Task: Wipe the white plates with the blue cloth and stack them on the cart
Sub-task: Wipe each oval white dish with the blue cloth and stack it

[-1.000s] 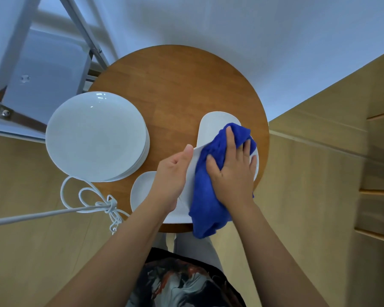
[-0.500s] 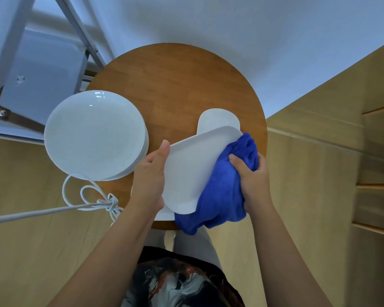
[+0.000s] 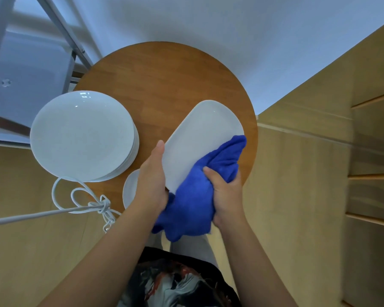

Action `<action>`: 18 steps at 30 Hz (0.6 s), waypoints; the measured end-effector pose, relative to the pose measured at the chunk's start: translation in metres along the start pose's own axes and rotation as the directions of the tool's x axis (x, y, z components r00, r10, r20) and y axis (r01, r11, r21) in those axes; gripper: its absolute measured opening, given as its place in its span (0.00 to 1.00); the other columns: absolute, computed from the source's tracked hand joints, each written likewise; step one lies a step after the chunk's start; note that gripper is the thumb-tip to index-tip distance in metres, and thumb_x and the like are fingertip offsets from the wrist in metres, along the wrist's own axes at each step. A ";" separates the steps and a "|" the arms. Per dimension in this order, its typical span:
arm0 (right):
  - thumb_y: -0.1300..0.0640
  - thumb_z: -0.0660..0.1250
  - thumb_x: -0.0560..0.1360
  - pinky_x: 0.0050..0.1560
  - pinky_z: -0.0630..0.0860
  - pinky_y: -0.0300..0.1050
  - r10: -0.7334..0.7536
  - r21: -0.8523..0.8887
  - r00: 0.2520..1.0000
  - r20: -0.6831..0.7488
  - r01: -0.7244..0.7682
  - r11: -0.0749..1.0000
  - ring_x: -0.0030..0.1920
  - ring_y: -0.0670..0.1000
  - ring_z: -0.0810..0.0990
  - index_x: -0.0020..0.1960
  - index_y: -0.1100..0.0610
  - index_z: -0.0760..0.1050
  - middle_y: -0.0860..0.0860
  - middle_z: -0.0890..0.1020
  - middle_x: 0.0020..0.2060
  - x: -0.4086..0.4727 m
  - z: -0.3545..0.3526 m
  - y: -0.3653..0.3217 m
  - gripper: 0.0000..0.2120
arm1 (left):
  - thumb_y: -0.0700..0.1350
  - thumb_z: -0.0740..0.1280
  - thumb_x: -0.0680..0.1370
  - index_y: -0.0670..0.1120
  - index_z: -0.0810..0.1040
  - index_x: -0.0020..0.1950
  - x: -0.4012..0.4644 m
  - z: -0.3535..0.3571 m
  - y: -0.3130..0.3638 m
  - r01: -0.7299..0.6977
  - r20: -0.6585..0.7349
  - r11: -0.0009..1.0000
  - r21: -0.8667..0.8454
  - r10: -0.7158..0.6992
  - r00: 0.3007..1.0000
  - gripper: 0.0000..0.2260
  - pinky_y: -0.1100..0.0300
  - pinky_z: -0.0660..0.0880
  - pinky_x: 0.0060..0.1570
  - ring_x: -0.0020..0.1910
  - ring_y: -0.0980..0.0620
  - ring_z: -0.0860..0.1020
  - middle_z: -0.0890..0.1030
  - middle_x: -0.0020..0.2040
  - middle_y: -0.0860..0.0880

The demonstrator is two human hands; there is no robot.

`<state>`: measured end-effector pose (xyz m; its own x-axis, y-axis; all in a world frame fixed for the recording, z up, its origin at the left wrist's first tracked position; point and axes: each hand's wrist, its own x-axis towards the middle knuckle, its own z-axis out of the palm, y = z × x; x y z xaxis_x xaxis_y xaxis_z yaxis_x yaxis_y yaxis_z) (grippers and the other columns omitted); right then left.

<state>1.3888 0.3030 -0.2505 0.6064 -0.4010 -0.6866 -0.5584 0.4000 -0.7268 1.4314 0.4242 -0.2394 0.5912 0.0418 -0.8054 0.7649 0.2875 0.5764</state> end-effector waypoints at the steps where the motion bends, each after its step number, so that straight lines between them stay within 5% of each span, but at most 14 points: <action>1: 0.62 0.73 0.70 0.59 0.77 0.57 -0.018 -0.047 0.999 0.041 0.020 0.999 0.55 0.53 0.81 0.63 0.52 0.73 0.50 0.82 0.55 0.002 -0.008 -0.007 0.23 | 0.63 0.57 0.78 0.53 0.76 0.53 0.002 -0.004 0.004 -0.005 0.065 0.997 0.071 0.000 0.998 0.17 0.43 0.75 0.59 0.56 0.43 0.78 0.81 0.54 0.45; 3: 0.61 0.72 0.71 0.58 0.78 0.56 -0.048 -0.158 0.987 0.151 0.072 0.985 0.54 0.52 0.82 0.62 0.50 0.73 0.49 0.83 0.54 0.004 -0.019 -0.017 0.21 | 0.63 0.58 0.77 0.53 0.76 0.57 0.008 -0.010 0.014 -0.041 0.158 0.987 0.152 0.016 0.987 0.18 0.43 0.76 0.58 0.56 0.43 0.79 0.82 0.54 0.46; 8: 0.53 0.72 0.72 0.56 0.78 0.50 -0.042 -0.359 0.966 0.254 0.134 0.923 0.54 0.47 0.81 0.60 0.45 0.72 0.43 0.82 0.53 -0.003 -0.024 -0.025 0.18 | 0.61 0.58 0.78 0.61 0.74 0.47 0.012 -0.011 0.025 -0.121 0.242 0.946 0.302 0.047 0.969 0.09 0.63 0.77 0.27 0.40 0.54 0.82 0.83 0.37 0.59; 11: 0.55 0.69 0.74 0.56 0.77 0.44 -0.179 -0.472 0.963 0.202 0.255 0.844 0.53 0.42 0.79 0.63 0.47 0.72 0.41 0.81 0.53 -0.005 -0.035 -0.036 0.19 | 0.60 0.57 0.79 0.61 0.74 0.47 0.007 -0.010 0.025 -0.147 0.248 0.944 0.295 0.073 0.966 0.09 0.65 0.76 0.26 0.36 0.59 0.82 0.82 0.36 0.62; 15: 0.61 0.62 0.75 0.49 0.72 0.30 -0.413 -0.539 0.909 0.049 0.372 0.756 0.49 0.34 0.77 0.67 0.47 0.71 0.35 0.79 0.47 -0.007 -0.052 -0.051 0.22 | 0.60 0.57 0.79 0.60 0.75 0.48 0.006 -0.015 0.032 -0.179 0.202 0.936 0.304 0.121 0.972 0.09 0.63 0.75 0.30 0.42 0.54 0.80 0.82 0.38 0.60; 18: 0.55 0.60 0.70 0.47 0.69 0.25 -0.535 -0.613 0.812 0.234 0.550 0.567 0.48 0.36 0.75 0.68 0.49 0.71 0.40 0.78 0.48 -0.013 -0.037 -0.065 0.25 | 0.60 0.56 0.79 0.59 0.75 0.50 0.005 -0.015 0.036 -0.238 0.274 0.875 0.422 0.128 0.953 0.11 0.61 0.73 0.35 0.46 0.52 0.79 0.81 0.45 0.56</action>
<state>1.3958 0.2515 -0.1947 0.9235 -0.3465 -0.1644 -0.3300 -0.4995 -0.8010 1.4578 0.4490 -0.2248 0.7312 -0.1856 -0.6564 0.6360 -0.1624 0.7544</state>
